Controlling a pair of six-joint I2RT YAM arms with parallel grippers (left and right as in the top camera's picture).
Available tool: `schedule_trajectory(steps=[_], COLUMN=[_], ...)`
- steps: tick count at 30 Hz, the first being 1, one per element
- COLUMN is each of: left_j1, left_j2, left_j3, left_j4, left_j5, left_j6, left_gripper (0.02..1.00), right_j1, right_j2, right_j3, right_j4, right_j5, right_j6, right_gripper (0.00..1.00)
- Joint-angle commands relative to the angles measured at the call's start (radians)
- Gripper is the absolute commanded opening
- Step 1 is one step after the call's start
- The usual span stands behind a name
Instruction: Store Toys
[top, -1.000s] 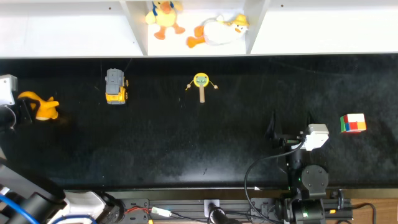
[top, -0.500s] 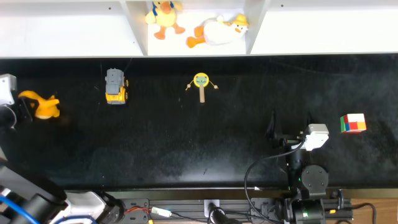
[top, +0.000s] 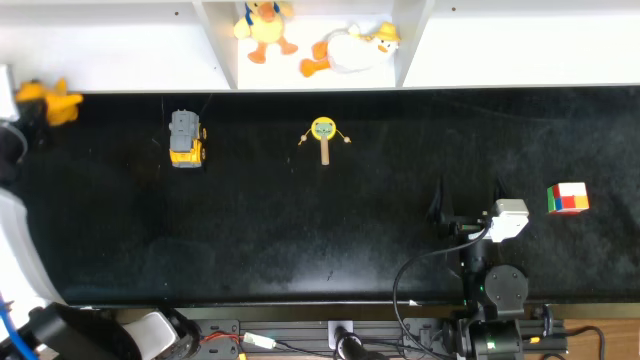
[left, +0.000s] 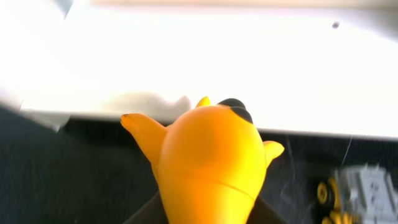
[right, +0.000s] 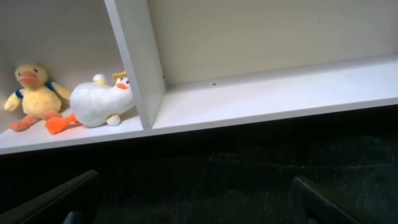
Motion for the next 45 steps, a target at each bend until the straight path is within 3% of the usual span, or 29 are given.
schedule_trajectory(steps=[1,24,31,45], left_j1=[-0.057,-0.149,-0.187,-0.188], left_j2=[0.030,0.317,0.359,0.403], left_j3=[0.023,0.347,0.363,0.363], left_j4=[0.072,-0.035,-0.029,-0.017], left_j5=[-0.064,-0.122,-0.213,-0.221], left_j6=[-0.101,-0.340,-0.335,-0.271], left_gripper=[0.034,0.034,0.034,0.034], right_j1=[0.005,0.005,0.005,0.005], right_j2=[-0.010,-0.010,-0.010,-0.010], right_j3=[-0.014,-0.014,-0.014,-0.014], right_j4=[0.004,0.004,0.004,0.004], right_j5=[0.005,0.005,0.005,0.005], right_j6=[0.004,0.004,0.004,0.005], right_gripper=[0.996,0.993,0.996,0.996])
